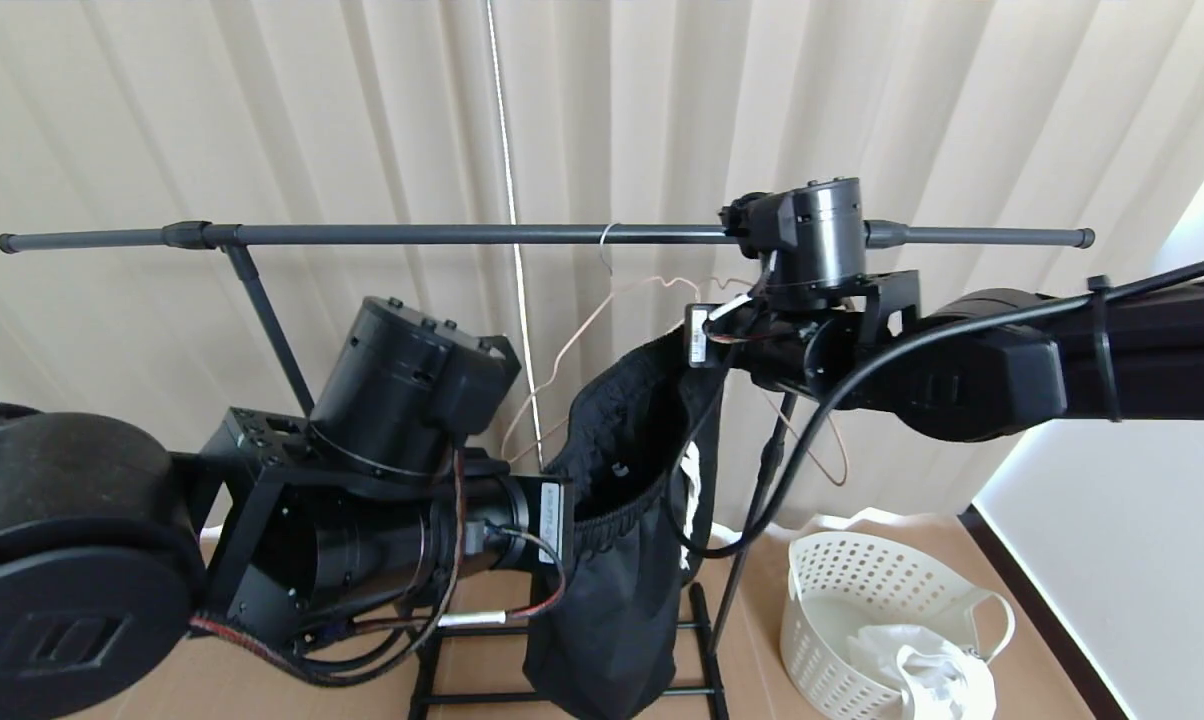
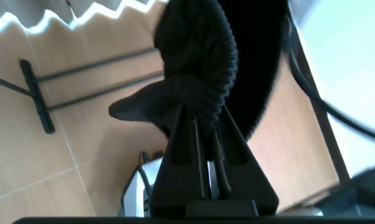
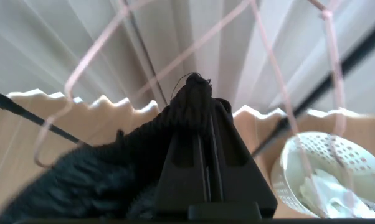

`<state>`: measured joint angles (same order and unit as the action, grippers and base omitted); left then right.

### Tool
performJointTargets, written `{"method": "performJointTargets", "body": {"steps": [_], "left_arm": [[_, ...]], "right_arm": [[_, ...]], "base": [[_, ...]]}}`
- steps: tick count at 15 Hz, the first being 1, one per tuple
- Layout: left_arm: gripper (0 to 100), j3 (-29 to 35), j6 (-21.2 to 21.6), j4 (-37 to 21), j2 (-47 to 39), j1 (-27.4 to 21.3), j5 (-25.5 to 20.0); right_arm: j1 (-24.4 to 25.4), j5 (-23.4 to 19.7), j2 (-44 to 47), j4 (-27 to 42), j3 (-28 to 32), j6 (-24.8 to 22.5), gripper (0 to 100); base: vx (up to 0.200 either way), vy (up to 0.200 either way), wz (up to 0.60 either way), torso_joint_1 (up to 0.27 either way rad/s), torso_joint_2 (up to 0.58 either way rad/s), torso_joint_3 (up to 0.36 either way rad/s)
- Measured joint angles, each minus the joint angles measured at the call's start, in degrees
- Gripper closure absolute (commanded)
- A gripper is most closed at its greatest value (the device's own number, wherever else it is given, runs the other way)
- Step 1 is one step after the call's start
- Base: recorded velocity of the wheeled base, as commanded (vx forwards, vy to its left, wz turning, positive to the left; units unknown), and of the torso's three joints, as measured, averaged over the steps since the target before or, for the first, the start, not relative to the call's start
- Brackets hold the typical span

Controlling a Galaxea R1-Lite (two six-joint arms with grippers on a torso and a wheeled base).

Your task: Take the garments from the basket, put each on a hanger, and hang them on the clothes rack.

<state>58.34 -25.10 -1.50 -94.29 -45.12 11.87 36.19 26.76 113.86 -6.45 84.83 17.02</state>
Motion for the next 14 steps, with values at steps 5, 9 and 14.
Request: {"method": "performJointTargets", "body": {"steps": [5,9,14], "left_arm": [[100,9.51,4.79,-0.24,-3.77,5.66,0.41],[100,14.70,5.53,-0.24,-8.27,7.61,2.13],[100,18.62,6.17,-0.30,-9.57,7.85,2.24]], "right_arm": [[-1.89,-0.27,-11.11,3.44,-14.54,-0.62,100],[-2.13,-0.21,-14.60,10.98,-15.18,-1.78,100],[-2.11,-0.79,-17.83,15.20,-16.01,-2.66,0]], "base": [[0.000,0.000,0.00,0.000,0.00,0.000],[0.000,0.000,0.00,0.000,0.00,0.000],[0.000,0.000,0.00,0.000,0.00,0.000]]}}
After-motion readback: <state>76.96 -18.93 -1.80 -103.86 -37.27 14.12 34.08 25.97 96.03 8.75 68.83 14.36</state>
